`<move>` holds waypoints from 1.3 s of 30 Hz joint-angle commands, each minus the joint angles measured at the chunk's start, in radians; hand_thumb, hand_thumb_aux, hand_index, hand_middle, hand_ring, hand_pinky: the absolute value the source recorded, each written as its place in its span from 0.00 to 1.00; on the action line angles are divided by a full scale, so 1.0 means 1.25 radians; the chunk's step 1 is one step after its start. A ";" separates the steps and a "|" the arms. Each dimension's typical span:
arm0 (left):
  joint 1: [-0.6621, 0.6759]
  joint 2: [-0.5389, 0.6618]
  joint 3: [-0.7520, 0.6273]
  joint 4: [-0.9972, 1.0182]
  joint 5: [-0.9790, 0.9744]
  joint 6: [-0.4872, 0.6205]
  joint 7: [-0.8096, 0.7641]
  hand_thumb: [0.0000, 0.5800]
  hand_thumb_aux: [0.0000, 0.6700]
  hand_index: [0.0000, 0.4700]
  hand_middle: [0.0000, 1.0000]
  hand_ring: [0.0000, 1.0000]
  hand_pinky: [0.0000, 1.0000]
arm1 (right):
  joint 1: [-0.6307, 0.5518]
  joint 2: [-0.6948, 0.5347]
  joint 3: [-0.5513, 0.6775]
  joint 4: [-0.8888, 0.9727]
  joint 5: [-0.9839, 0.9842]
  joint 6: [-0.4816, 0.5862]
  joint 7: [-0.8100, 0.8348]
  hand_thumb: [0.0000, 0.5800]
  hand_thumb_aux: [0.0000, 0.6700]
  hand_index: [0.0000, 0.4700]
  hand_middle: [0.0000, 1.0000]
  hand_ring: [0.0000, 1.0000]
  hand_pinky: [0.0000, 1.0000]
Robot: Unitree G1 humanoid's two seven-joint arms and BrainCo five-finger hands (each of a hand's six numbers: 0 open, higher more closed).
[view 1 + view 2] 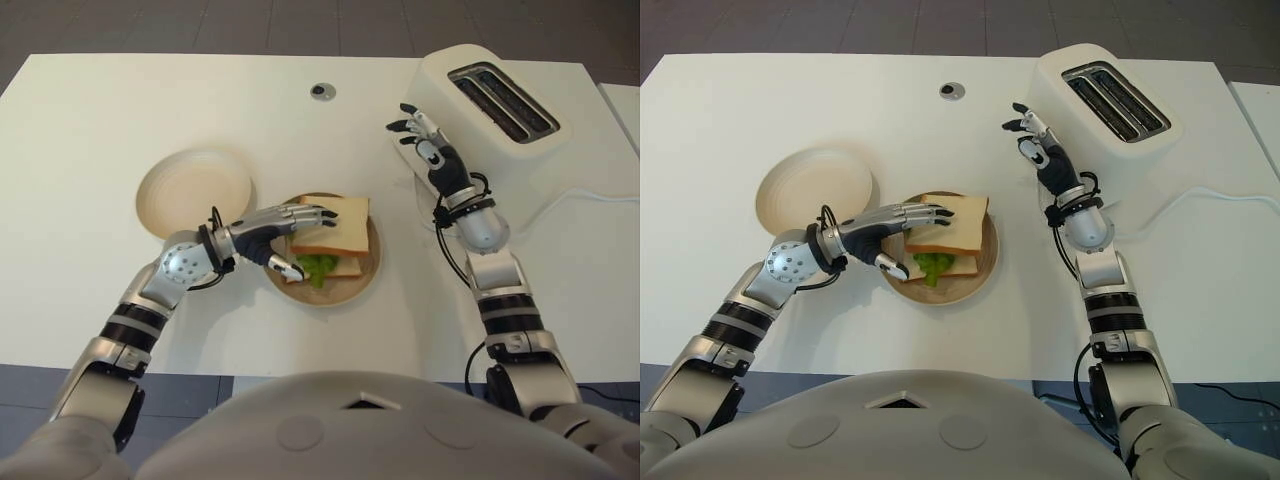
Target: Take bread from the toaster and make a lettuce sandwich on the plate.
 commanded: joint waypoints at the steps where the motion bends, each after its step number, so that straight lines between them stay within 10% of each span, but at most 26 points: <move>1: 0.013 -0.022 0.010 -0.112 -0.214 -0.031 -0.020 0.00 0.00 0.00 0.00 0.00 0.00 | 0.016 0.010 0.012 -0.053 0.091 0.002 0.087 0.00 0.00 0.00 0.00 0.00 0.00; 2: 0.023 -0.021 0.000 -0.153 -0.291 -0.035 -0.040 0.00 0.00 0.00 0.00 0.00 0.00 | 0.027 0.009 0.018 -0.077 0.125 -0.001 0.123 0.53 0.32 0.32 0.20 0.20 0.20; 3: 0.032 -0.017 -0.012 -0.187 -0.359 -0.035 -0.065 0.83 0.59 0.59 0.00 0.00 0.00 | 0.040 0.007 0.022 -0.105 0.167 -0.002 0.162 0.99 0.92 0.92 0.78 0.78 0.78; 4: 0.043 -0.009 -0.023 -0.214 -0.416 -0.035 -0.093 1.00 1.00 1.00 0.07 0.07 0.07 | 0.052 0.003 0.025 -0.131 0.205 0.000 0.198 1.00 1.00 1.00 1.00 1.00 1.00; 5: 0.057 0.005 -0.036 -0.240 -0.476 -0.033 -0.132 1.00 1.00 1.00 0.24 0.24 0.24 | 0.065 -0.003 0.029 -0.159 0.245 0.001 0.238 1.00 1.00 1.00 1.00 1.00 1.00; 7: 0.090 0.044 -0.063 -0.281 -0.565 -0.029 -0.222 1.00 1.00 1.00 1.00 1.00 1.00 | 0.102 -0.022 0.044 -0.230 0.335 0.008 0.331 1.00 1.00 1.00 1.00 1.00 1.00; 15: 0.172 0.148 -0.112 -0.213 -0.486 -0.030 -0.449 1.00 1.00 1.00 1.00 1.00 1.00 | 0.299 -0.229 0.186 -0.319 0.359 -0.008 0.713 1.00 1.00 1.00 1.00 1.00 1.00; 25: 0.180 0.143 -0.091 -0.133 -0.335 -0.024 -0.436 1.00 1.00 1.00 1.00 1.00 1.00 | 0.291 -0.262 0.249 -0.251 0.208 -0.014 0.741 1.00 1.00 1.00 1.00 1.00 1.00; 38: -0.121 -0.030 -0.023 0.254 0.250 0.011 0.236 1.00 1.00 1.00 1.00 1.00 1.00 | 0.062 -0.085 0.115 0.015 0.027 -0.053 0.306 1.00 1.00 1.00 1.00 1.00 1.00; 39: -0.143 -0.048 -0.006 0.271 0.252 -0.008 0.301 0.86 0.63 0.63 0.94 0.94 0.94 | 0.048 -0.079 0.105 0.035 0.016 -0.064 0.275 1.00 1.00 1.00 1.00 1.00 1.00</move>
